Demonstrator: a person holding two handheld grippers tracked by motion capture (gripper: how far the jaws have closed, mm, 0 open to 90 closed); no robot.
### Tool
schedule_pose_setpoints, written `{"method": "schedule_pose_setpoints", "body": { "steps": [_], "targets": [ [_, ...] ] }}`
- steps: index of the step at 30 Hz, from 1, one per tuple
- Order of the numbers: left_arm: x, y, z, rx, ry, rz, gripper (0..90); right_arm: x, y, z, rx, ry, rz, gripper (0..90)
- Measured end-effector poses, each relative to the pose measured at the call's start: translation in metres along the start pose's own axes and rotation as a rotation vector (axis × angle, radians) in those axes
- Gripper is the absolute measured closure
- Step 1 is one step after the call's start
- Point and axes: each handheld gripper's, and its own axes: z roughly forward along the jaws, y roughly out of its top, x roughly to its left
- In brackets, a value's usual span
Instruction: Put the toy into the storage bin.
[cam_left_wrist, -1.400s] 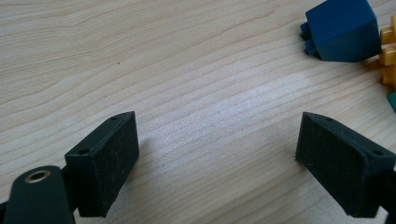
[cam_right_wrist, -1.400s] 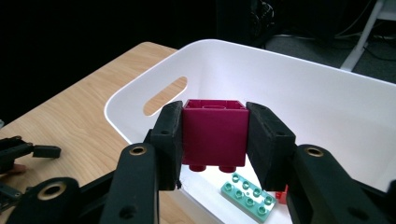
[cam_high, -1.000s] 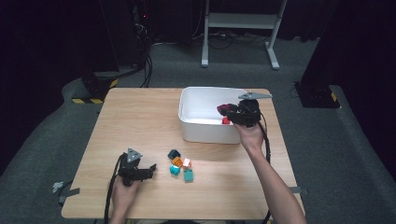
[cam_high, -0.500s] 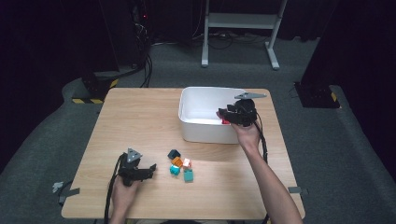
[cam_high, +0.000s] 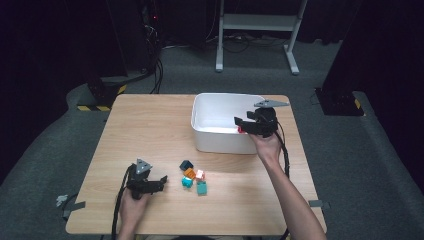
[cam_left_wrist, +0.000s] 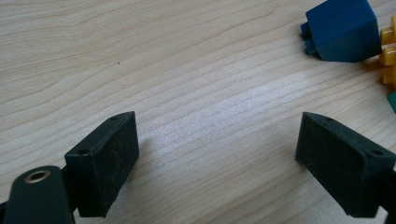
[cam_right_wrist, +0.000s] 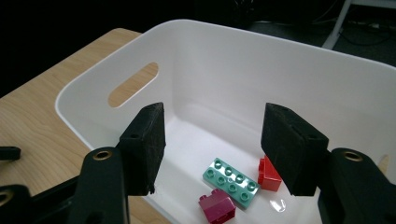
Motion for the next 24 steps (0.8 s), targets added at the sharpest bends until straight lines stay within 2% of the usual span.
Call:
{"method": "schedule_pose_setpoints", "body": {
  "steps": [4,5,7,15,24],
  "targets": [
    [0.0,0.0,0.0,0.0,0.0,-0.001,13.1,0.005,0.001,-0.007,-0.023,0.005,-0.017,39.8],
    [0.0,0.0,0.0,0.0,0.0,-0.001,13.1,0.008,0.0,-0.012,-0.049,0.01,-0.02,39.6],
    [0.0,0.0,0.0,0.0,0.0,0.0,13.0,0.011,-0.003,-0.016,-0.064,0.022,-0.022,39.4],
    [0.0,0.0,0.0,0.0,0.0,-0.001,13.1,0.02,-0.017,-0.029,-0.092,0.072,-0.035,40.4],
    [0.0,0.0,0.0,-0.001,0.0,-0.002,13.1,0.034,-0.035,-0.039,-0.101,0.102,-0.047,42.9]
  ]
}}
